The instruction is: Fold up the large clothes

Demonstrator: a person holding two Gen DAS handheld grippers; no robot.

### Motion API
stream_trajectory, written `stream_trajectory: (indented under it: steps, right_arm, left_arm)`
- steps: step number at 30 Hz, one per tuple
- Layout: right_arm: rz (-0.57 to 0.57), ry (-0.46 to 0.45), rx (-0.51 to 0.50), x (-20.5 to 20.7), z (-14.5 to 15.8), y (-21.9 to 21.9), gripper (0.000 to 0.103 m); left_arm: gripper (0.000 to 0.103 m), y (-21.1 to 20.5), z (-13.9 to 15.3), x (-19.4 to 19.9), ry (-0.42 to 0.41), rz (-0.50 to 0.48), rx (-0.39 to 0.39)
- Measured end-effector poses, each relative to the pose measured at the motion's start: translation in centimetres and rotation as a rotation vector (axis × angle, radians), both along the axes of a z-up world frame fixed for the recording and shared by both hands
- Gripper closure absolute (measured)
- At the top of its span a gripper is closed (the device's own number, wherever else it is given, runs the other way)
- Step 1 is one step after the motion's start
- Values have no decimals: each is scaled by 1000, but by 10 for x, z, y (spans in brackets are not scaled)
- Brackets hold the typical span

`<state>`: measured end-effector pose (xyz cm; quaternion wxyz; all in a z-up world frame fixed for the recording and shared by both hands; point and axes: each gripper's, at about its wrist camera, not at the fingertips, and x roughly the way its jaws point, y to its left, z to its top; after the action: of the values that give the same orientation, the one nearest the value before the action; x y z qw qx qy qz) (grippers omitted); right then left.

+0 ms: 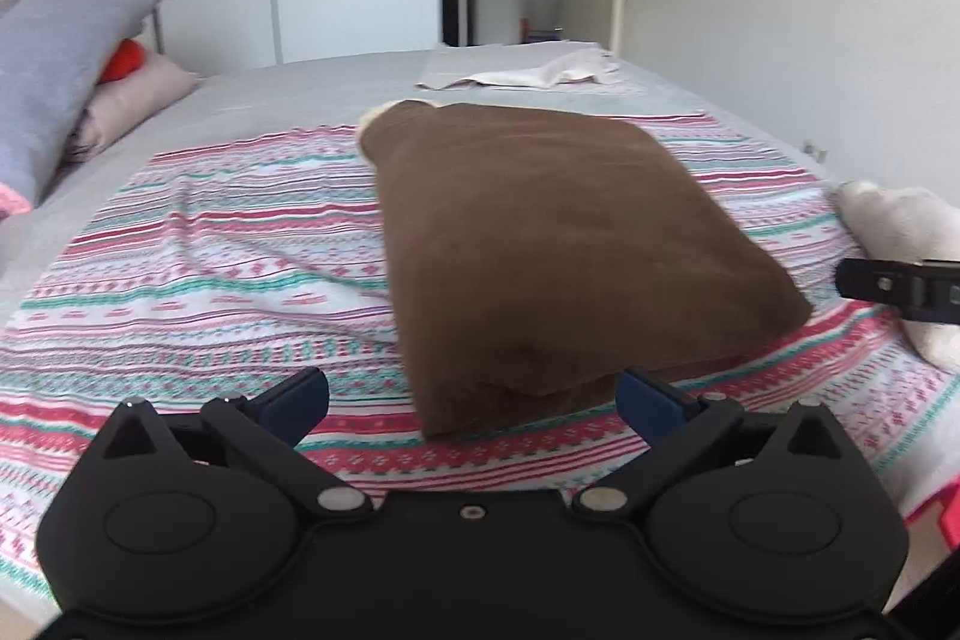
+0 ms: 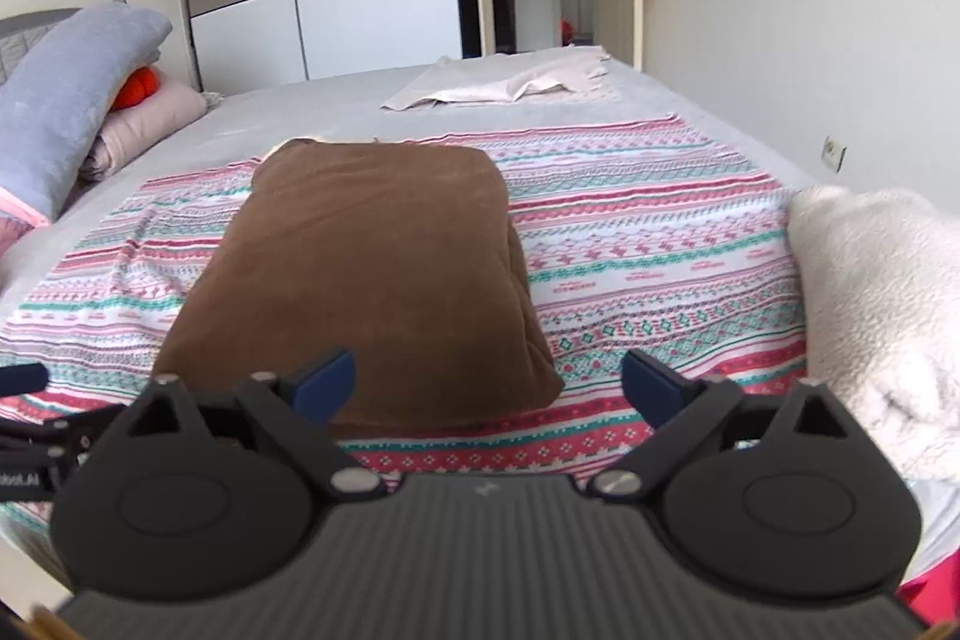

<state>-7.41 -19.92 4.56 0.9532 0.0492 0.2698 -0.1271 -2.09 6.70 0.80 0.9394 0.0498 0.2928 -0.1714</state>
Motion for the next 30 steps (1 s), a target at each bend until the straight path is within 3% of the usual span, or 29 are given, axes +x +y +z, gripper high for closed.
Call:
stream_trajectory:
  steps: [5, 12, 30]
  right_arm:
    - [7, 33, -14, 5, -10, 8, 0]
    - [-23, 119, -56, 17, -29, 20, 0]
    - [0, 168, -96, 23, -38, 29, 0]
  left_arm:
    - [0, -1, -7, 1, 23, 108, 34]
    - [0, -10, -24, 9, 113, 171, 62]
    - [0, -27, -26, 3, 125, 149, 75]
